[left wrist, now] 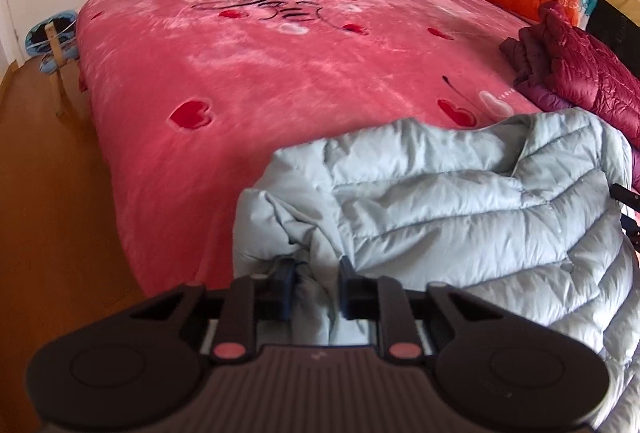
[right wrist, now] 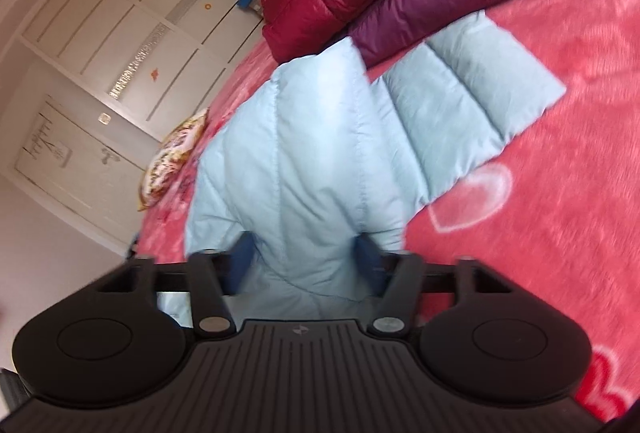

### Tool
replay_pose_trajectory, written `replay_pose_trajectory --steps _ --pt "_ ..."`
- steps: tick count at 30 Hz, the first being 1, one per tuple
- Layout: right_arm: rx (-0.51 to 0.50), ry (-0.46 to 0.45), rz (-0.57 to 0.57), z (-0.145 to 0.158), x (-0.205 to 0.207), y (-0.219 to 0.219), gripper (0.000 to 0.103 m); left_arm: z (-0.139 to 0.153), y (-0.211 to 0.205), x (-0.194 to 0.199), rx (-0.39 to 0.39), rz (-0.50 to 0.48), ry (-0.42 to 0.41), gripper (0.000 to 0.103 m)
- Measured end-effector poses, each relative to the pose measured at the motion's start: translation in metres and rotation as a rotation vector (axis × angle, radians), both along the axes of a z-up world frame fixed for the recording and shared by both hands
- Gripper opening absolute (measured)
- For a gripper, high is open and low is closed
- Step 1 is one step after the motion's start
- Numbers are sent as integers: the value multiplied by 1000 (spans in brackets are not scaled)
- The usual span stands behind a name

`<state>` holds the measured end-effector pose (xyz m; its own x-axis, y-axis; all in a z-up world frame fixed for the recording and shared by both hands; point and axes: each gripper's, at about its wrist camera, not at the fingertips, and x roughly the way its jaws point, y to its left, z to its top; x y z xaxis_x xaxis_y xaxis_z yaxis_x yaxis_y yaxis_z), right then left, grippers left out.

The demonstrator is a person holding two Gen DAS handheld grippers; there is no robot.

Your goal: Fold large clothes

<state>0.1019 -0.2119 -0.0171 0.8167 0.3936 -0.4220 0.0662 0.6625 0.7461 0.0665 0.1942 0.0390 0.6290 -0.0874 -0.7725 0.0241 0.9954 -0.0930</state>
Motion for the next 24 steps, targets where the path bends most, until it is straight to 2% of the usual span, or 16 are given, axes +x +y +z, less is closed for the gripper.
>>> replay_pose_trajectory --steps 2,8,11,13,16,19,21,24 --pt "-14 -19 -18 3 -8 0 52 3 -8 7 18 -16 -14 15" --pt "-170 -80 -102 34 -22 2 42 16 -37 44 76 -67 -83 11" --pt "-244 -119 -189 50 -32 -5 38 29 -52 65 120 -95 -150 8" --pt "-291 -143 -254 61 -39 -12 36 39 -64 79 172 -110 -223 4" --pt "-355 -176 -359 76 -50 -23 32 50 -77 104 231 -102 -324 4" --pt "-425 -196 -442 85 -58 -34 32 49 -85 127 227 -83 -350 4" --pt "-416 -172 -457 82 -61 -41 32 45 -84 133 193 -73 -344 5" --pt "-365 -133 -412 73 -60 -47 37 40 -85 127 171 -78 -335 5"
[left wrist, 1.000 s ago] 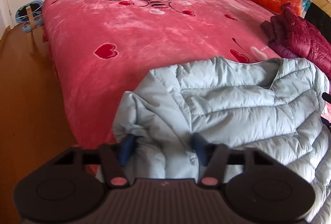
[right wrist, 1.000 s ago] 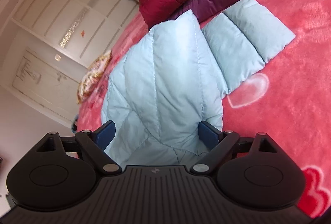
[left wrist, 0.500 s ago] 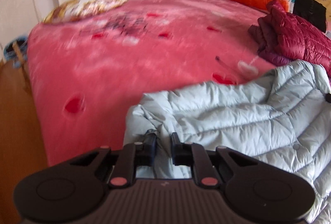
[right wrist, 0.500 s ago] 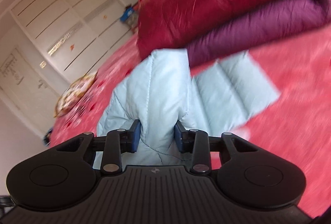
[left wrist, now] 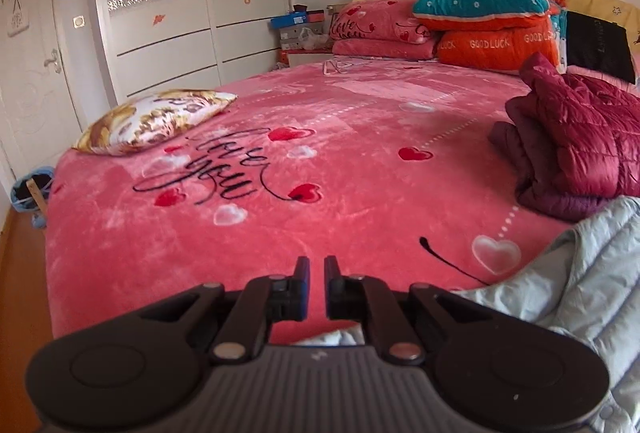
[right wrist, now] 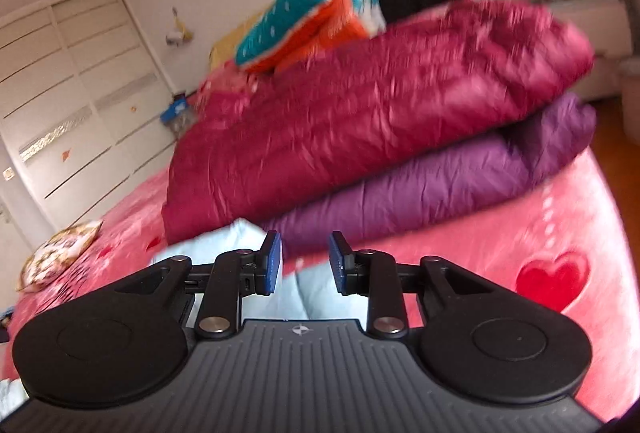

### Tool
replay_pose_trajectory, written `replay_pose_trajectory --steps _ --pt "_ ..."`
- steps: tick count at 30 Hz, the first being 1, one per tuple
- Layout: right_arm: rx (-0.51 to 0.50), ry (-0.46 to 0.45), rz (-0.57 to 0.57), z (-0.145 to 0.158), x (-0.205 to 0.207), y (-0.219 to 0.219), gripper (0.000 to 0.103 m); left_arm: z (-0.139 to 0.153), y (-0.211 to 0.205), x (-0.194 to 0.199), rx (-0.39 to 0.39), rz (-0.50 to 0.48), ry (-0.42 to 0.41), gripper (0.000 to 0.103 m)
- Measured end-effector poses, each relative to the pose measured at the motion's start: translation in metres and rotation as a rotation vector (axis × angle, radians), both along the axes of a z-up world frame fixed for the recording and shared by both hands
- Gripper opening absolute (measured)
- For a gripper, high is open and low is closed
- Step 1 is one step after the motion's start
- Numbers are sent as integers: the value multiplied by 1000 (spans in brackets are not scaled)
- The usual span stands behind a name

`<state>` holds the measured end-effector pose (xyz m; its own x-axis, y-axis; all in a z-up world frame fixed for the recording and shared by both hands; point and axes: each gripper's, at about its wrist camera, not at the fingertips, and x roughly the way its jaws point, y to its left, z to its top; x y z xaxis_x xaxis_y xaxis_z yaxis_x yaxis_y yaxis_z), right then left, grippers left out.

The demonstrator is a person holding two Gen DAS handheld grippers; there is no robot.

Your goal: Fold large clothes

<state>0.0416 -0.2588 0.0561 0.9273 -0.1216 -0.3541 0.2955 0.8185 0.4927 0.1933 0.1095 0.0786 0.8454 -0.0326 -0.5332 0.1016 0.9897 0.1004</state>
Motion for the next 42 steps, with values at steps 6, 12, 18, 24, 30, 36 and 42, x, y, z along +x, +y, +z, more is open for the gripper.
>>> replay_pose_trajectory --steps 6,12,18,24,30,36,42 --pt "59 20 113 -4 -2 13 85 15 14 -40 -78 -20 14 8" --pt "96 -26 224 4 -13 24 102 38 31 -114 -110 -54 15 32" --pt "51 -117 464 45 -52 72 103 46 51 -186 -155 -28 74 49" --pt "-72 -129 735 68 -125 160 103 41 68 -238 -299 42 132 65" --pt "-174 -37 887 55 -197 232 103 35 70 -273 -352 57 162 72" --pt "-222 95 950 33 -213 279 103 33 72 -302 -363 50 165 72" --pt "-480 169 988 -1 -233 332 103 34 81 -325 -378 52 156 83"
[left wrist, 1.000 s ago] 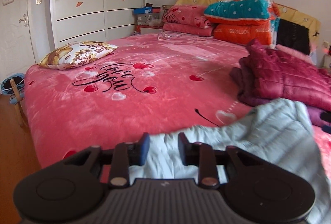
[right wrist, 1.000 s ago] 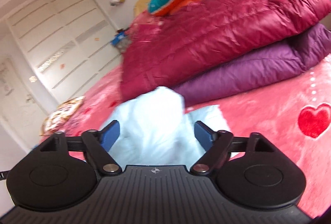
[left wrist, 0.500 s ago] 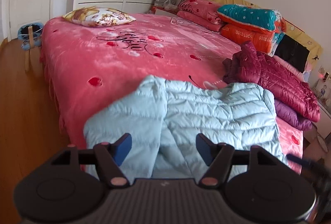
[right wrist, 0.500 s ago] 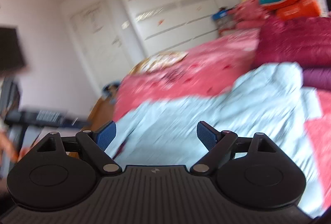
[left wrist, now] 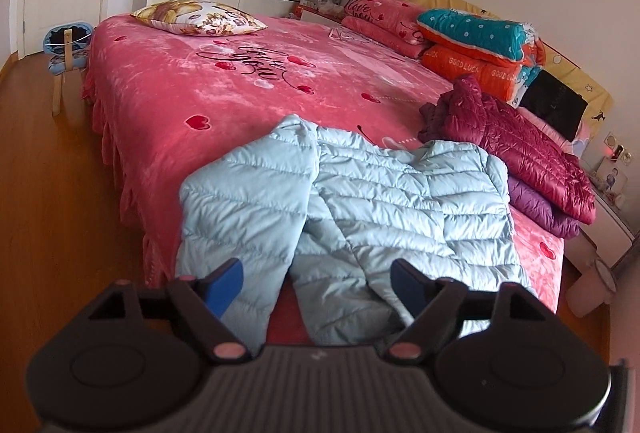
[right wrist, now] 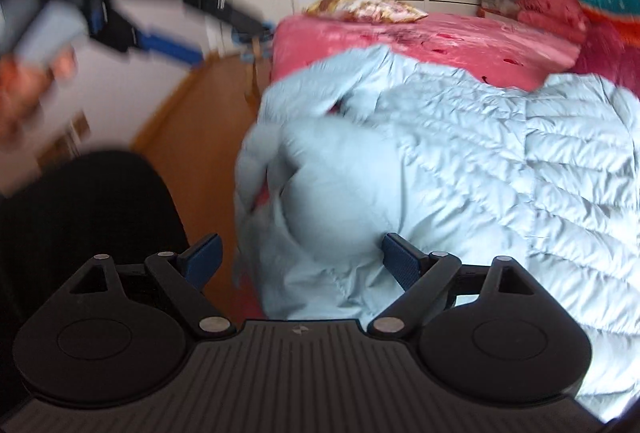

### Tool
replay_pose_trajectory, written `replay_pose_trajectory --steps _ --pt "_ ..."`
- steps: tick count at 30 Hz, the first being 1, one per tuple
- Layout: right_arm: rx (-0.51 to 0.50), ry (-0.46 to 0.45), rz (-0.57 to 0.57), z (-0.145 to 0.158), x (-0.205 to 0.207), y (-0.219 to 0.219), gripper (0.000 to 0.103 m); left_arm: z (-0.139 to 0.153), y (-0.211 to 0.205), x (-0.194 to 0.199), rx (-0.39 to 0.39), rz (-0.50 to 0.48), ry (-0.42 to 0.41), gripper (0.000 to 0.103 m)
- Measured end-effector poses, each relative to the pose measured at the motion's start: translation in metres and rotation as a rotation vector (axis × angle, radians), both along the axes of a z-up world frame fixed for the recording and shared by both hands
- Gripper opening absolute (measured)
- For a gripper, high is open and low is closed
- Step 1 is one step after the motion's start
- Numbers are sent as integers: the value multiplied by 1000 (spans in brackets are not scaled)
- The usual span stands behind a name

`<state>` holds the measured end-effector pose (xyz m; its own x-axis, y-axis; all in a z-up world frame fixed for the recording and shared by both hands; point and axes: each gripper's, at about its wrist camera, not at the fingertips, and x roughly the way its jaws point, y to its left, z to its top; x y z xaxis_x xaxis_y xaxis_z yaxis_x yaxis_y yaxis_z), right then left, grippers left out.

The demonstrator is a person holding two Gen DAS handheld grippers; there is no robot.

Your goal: Fold large clothes

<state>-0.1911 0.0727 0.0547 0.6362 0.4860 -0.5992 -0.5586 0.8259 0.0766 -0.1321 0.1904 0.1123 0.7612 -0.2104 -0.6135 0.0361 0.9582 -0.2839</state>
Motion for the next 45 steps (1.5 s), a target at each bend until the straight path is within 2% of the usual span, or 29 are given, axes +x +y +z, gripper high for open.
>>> replay_pose_trajectory --steps 2,4,6,7,8,10,12,14,17,20,24,27,28,31,37,39,41,42,45 --pt "-76 -7 7 -12 3 9 103 -2 4 -6 -10 3 4 87" --pt "-169 -57 -9 -21 9 15 103 -5 6 -10 -13 -3 11 88" --pt "-194 -84 -26 -23 15 12 88 -9 7 -14 -10 -16 21 90" --pt "-180 -78 -53 -21 22 8 74 -11 6 -15 -5 -28 26 91" --pt "-154 -68 -83 -17 27 2 59 -12 6 -17 3 -43 30 92" --pt "-85 -53 -149 -5 36 -14 44 -17 1 -19 26 -75 41 92" --pt "32 -31 -221 11 48 -37 38 -20 -8 -20 49 -115 49 92" --pt "202 19 -296 22 61 -65 33 -22 -18 -21 71 -161 45 93" --pt "463 94 -395 30 76 -111 31 -26 -38 -19 115 -230 34 93" --pt "622 140 -475 26 77 -141 31 -29 -59 -14 148 -292 22 93" --pt "701 170 -529 17 78 -165 31 -34 -89 -5 212 -372 10 93" --pt "764 194 -543 12 75 -172 31 -37 -111 0 277 -409 -30 93" --pt "785 199 -541 12 73 -161 31 -37 -118 2 298 -418 -45 93" --pt "814 194 -525 15 63 -166 31 -41 -141 6 367 -447 -100 93" --pt "792 171 -474 22 61 -154 31 -56 -170 17 477 -435 -139 91" --pt "790 167 -458 22 63 -151 31 -60 -171 20 523 -420 -150 87" --pt "781 161 -446 21 69 -148 31 -61 -168 25 541 -399 -144 76" --pt "768 154 -441 22 69 -146 31 -60 -164 27 529 -389 -133 73" --pt "748 147 -424 21 69 -143 31 -53 -151 34 488 -359 -113 54"
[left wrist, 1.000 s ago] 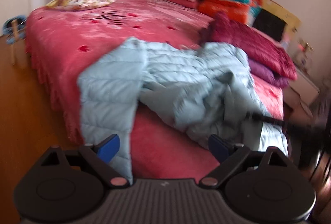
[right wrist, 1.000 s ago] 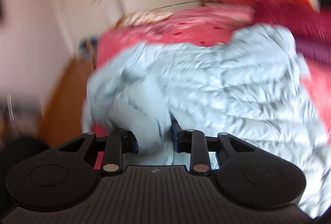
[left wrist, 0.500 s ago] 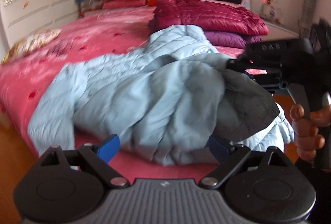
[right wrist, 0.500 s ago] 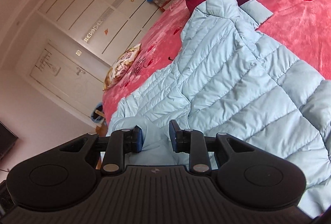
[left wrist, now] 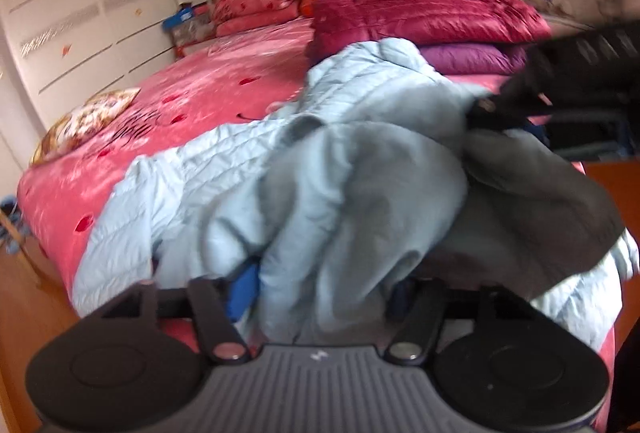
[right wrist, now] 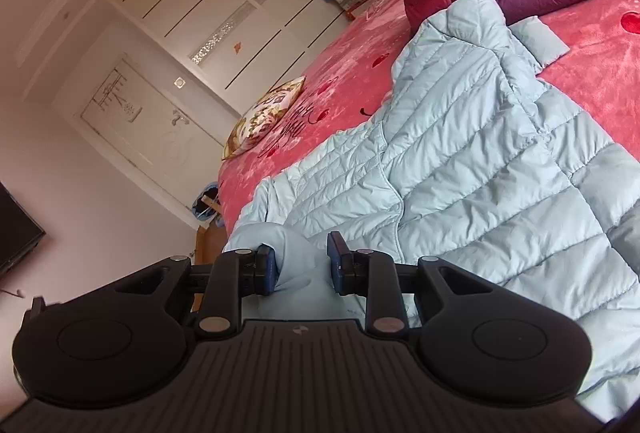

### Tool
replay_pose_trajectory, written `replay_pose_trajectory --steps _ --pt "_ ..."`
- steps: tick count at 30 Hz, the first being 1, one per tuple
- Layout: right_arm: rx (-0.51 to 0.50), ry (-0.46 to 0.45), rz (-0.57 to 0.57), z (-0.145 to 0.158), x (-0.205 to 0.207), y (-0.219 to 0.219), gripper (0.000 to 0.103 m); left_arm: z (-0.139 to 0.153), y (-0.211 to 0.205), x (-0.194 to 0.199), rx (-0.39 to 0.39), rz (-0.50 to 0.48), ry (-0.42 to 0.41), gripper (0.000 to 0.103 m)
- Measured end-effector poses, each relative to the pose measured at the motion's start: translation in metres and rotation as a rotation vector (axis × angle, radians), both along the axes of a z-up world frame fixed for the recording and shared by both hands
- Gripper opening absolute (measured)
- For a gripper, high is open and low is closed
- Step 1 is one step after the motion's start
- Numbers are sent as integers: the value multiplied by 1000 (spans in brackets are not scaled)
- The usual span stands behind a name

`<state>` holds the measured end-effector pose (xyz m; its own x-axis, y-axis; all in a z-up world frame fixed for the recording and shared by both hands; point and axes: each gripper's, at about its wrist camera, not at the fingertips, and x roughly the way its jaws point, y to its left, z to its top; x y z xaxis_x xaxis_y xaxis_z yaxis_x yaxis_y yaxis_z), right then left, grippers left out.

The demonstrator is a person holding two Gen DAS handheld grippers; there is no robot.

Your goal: Fold large clothes

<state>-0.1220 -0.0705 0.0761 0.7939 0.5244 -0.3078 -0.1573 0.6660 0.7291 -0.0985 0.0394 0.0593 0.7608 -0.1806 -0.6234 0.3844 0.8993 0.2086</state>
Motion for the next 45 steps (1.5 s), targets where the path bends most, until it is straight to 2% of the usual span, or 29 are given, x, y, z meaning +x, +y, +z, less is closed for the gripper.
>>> replay_pose_trajectory --steps 2,4,5,6,7,8,10,11,15,19,22,26,28,30,34,36,40,45 --pt "-15 -3 4 0 1 2 32 5 8 6 -20 20 12 32" --pt "-24 -7 14 1 2 3 36 9 15 12 -56 39 47 18" --pt "-28 -7 19 1 2 4 39 11 20 16 -99 52 80 11" --pt "-34 -5 24 1 3 5 41 15 28 18 -157 68 120 9" --pt "-42 -3 25 1 2 5 56 18 36 20 -216 84 157 6" --pt "-49 -5 21 1 1 5 80 22 43 21 -262 96 183 5" --pt "-61 -18 15 2 -1 4 98 29 54 15 -320 113 207 4" --pt "-71 -24 17 3 -2 4 100 34 58 11 -344 116 211 3" --pt "-90 -44 25 4 -6 1 103 60 77 -11 -438 107 221 3" --pt "-51 -78 60 7 -9 -3 103 82 91 -35 -472 91 224 3" --pt "42 -99 125 9 -11 -7 103 89 103 -46 -502 97 252 2" --pt "257 -101 211 1 -10 -22 103 94 120 -65 -485 134 259 0" --pt "354 -109 207 -4 -11 -34 103 90 127 -71 -472 150 281 0" --pt "389 -106 168 -9 -13 -46 103 82 132 -74 -444 178 301 0" --pt "370 -42 67 -21 -15 -61 103 72 139 -78 -461 190 375 0" --pt "331 -7 23 -26 -17 -65 103 76 137 -82 -472 166 371 0" --pt "156 57 -38 -26 -15 -58 103 84 122 -73 -479 108 309 3" --pt "-80 84 -55 -21 -10 -38 103 54 92 -35 -471 68 317 4"
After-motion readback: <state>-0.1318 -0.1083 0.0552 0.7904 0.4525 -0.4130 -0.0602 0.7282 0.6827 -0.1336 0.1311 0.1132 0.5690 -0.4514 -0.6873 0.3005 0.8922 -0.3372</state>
